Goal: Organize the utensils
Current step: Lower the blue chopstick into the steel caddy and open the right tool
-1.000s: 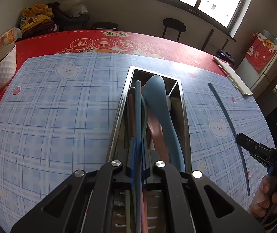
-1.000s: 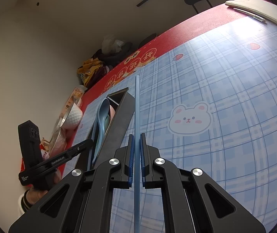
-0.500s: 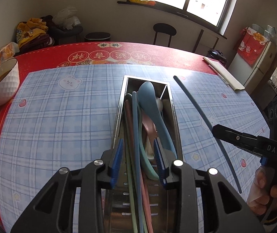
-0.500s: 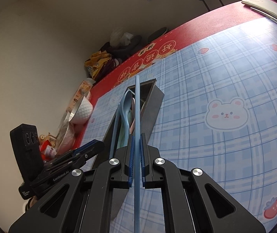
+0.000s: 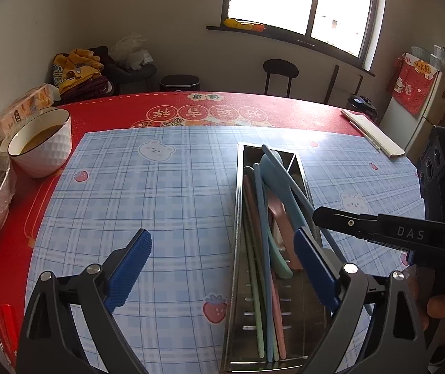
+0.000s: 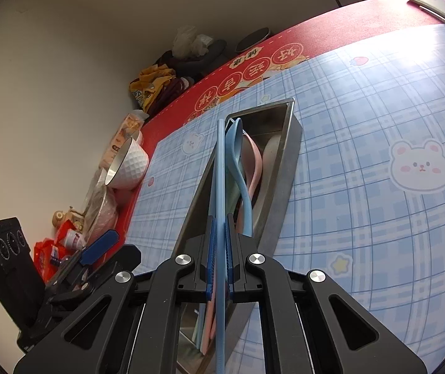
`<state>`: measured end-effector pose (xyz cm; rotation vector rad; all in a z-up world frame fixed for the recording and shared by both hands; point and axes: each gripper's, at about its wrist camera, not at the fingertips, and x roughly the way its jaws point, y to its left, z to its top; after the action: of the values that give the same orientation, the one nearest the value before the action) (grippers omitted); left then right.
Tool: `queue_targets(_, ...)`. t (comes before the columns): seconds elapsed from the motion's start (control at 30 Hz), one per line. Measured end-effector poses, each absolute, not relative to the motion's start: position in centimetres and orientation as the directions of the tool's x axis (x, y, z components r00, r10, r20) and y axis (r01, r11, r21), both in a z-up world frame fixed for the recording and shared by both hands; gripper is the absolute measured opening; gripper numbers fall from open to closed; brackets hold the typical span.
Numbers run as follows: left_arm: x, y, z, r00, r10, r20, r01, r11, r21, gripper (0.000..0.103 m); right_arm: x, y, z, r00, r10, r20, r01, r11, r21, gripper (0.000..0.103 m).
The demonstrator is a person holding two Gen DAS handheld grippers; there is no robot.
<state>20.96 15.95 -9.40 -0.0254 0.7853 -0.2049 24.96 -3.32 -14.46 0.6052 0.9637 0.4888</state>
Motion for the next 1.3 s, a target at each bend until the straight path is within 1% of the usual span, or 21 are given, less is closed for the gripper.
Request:
queue_targets(0.17,20.9,16.8,-9.6,0.690,-0.197,-0.697,0.160,0.980,-0.119,0.091,25.2,-2.7,-15.7,0.475,0.615,-0.630,-0.031,0.727,0.686,0.006)
queue_targets(0.57,20.9,17.8,-10.2,0.687,-0.207,-0.697,0.152,0.978,-0.141,0.091,24.8,-0.9,-16.2,0.404,0.647,-0.647,-0.043,0.720,0.693,0.007)
queue_targets(0.77,20.7,17.8,-10.2,0.686,-0.210,-0.696,0.153,0.978,-0.144,0.091,24.4,-1.0,-15.5,0.425,0.625,-0.655,-0.066,0.743,0.666,0.007)
queue_targets(1.03,20.1,16.6,-9.6,0.700,-0.188,-0.689,0.162,0.981,-0.104,0.091,23.3,-3.0,-12.4,0.560,0.453,-0.694,-0.152,0.879,0.451,0.008)
queue_targets(1.3,19.1,15.7,-8.6,0.723,-0.152,-0.674,0.161,0.986,-0.050,0.091,21.3,-5.8,-10.2,0.647,0.326,-0.689,-0.187,0.944,0.271,0.008)
